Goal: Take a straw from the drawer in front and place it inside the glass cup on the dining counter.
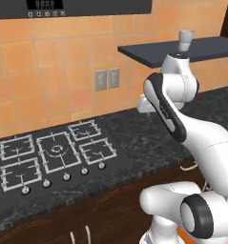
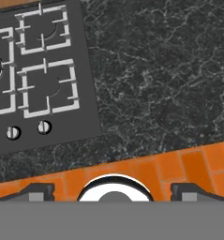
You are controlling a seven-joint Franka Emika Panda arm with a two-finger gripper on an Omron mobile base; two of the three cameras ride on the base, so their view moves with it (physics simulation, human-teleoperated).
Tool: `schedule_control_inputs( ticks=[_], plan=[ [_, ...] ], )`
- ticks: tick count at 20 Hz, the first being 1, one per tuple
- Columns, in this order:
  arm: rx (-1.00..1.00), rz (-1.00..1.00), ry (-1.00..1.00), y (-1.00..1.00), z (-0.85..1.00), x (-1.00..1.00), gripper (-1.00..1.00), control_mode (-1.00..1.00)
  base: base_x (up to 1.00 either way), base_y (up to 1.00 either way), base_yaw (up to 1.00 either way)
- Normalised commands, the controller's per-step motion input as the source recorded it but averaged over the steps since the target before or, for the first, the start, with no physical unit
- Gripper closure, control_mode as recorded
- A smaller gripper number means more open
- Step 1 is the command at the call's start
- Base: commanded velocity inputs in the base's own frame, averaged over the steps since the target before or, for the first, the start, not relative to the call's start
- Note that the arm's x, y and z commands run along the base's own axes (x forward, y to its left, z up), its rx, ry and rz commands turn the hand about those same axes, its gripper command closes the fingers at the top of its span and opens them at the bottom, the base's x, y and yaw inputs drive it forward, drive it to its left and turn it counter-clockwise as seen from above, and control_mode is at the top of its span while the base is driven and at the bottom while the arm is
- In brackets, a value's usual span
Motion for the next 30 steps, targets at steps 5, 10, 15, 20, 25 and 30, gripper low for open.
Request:
schedule_control_inputs(
  ticks=[5,10,15,20,25,30],
  plan=[
    [0.0,0.0,0.0,0.0,0.0,0.0,-1.0,1.0,0.3,0.47,-0.29],
    [0.0,0.0,0.0,0.0,0.0,0.0,-1.0,1.0,0.34,0.38,-0.27],
    [0.0,0.0,0.0,0.0,0.0,0.0,-1.0,1.0,0.03,0.45,-0.24],
    [0.0,0.0,0.0,0.0,0.0,0.0,-1.0,1.0,0.07,0.61,-0.24],
    [0.0,-0.03,0.0,0.07,-0.06,0.01,-1.0,-1.0,0.13,0.44,-0.16],
    [0.05,-0.19,-0.01,-0.33,-0.53,-0.13,-1.0,-1.0,0.0,0.0,0.0]
  ],
)
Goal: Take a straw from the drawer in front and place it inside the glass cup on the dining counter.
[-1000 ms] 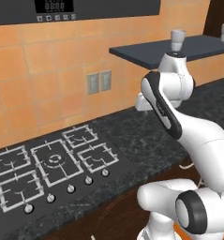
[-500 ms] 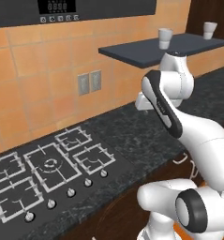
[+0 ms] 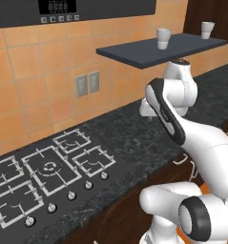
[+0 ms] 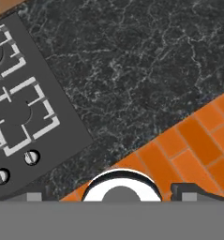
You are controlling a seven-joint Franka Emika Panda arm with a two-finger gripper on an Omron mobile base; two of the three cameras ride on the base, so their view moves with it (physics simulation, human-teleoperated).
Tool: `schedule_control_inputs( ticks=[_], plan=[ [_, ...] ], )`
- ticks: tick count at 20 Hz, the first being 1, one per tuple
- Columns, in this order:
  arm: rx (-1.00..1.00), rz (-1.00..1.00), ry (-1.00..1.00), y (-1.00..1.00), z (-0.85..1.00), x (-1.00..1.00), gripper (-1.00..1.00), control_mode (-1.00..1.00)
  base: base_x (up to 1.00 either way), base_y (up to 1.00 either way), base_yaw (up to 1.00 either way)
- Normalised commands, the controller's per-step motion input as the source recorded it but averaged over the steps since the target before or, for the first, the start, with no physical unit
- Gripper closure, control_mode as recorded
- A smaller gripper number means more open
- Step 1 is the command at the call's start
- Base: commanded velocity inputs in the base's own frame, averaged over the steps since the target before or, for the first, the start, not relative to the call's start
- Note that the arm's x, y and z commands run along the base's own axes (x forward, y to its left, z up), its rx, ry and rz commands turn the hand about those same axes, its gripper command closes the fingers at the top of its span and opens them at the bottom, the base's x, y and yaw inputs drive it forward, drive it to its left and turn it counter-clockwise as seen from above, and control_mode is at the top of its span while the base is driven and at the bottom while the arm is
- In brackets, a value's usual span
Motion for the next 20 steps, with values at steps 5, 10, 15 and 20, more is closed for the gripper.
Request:
schedule_control_inputs(
  ticks=[5,10,15,20],
  plan=[
    [0.16,-0.17,-0.11,-0.98,-0.72,-0.26,-1.0,-1.0,0.0,0.0,0.0],
    [0.27,-0.07,-0.16,-0.69,-0.62,-0.28,-1.0,-1.0,0.0,0.0,0.0],
    [0.31,-0.07,-0.07,-0.57,-0.6,-0.35,-1.0,-1.0,0.0,0.0,0.0],
    [0.33,-0.13,-0.05,-0.64,-0.63,-0.41,-1.0,-1.0,0.0,0.0,0.0]
  ],
)
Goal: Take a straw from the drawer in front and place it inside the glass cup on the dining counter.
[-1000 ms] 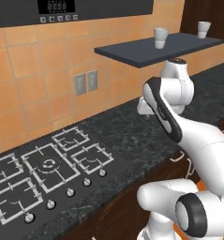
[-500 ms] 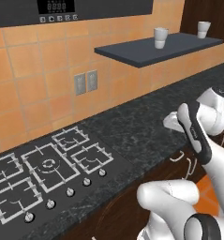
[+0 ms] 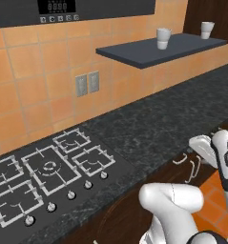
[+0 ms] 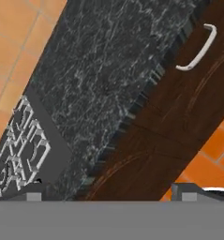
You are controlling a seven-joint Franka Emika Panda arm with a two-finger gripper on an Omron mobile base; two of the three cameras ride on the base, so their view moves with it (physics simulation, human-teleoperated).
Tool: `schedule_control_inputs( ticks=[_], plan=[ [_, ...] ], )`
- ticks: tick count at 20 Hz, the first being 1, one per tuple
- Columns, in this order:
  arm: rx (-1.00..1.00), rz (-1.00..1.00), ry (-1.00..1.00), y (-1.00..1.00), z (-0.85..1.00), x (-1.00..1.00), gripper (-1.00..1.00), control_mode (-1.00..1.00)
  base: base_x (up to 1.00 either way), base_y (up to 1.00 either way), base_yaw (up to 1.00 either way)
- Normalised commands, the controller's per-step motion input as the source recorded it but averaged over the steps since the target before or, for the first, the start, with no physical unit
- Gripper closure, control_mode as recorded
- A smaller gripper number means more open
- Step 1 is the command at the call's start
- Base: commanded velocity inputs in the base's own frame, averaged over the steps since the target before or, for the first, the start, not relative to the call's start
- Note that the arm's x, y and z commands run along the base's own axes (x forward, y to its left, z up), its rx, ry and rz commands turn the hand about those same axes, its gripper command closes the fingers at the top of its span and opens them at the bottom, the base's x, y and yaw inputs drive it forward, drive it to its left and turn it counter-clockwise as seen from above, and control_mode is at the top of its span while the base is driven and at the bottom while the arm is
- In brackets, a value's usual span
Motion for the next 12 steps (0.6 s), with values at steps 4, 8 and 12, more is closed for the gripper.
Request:
schedule_control_inputs(
  ticks=[4,8,12],
  plan=[
    [0.39,-0.15,-0.04,-0.43,-0.65,-0.06,-1.0,-1.0,0.0,0.0,0.0],
    [0.38,-0.12,-0.01,-0.48,-0.44,0.17,-1.0,-1.0,0.0,0.0,0.0],
    [0.3,0.0,-0.01,-0.66,-0.33,0.12,-1.0,-1.0,0.0,0.0,0.0]
  ],
)
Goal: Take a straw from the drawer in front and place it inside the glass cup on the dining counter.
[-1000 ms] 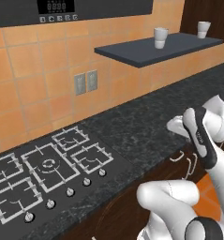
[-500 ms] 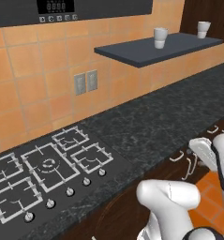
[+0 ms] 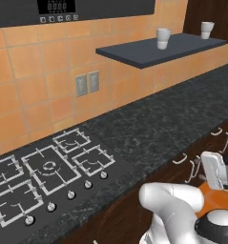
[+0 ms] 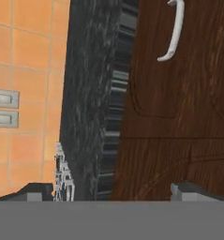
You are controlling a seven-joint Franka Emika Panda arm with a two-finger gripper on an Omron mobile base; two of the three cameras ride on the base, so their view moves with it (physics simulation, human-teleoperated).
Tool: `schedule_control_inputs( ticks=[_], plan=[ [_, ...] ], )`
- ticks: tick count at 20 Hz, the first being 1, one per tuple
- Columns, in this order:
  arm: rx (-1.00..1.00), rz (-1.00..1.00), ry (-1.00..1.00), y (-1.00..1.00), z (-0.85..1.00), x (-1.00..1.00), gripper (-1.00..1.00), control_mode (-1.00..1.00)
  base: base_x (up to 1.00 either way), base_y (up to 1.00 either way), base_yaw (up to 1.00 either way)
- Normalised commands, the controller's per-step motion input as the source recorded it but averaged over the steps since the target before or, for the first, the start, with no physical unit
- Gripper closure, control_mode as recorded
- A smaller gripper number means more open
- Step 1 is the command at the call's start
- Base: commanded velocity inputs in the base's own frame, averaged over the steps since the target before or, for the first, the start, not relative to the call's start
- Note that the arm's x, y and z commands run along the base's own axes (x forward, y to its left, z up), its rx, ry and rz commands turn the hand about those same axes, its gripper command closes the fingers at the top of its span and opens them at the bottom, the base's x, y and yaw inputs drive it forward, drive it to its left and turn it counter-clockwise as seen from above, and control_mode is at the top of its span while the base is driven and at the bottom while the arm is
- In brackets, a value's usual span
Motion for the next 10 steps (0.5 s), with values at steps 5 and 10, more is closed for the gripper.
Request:
schedule_control_inputs(
  ticks=[5,10],
  plan=[
    [0.17,0.0,0.0,-0.47,-0.25,0.38,-1.0,-1.0,0.0,0.0,0.0],
    [0.11,0.0,0.0,-0.3,-0.32,0.46,-1.0,-1.0,0.0,0.0,0.0]
  ],
)
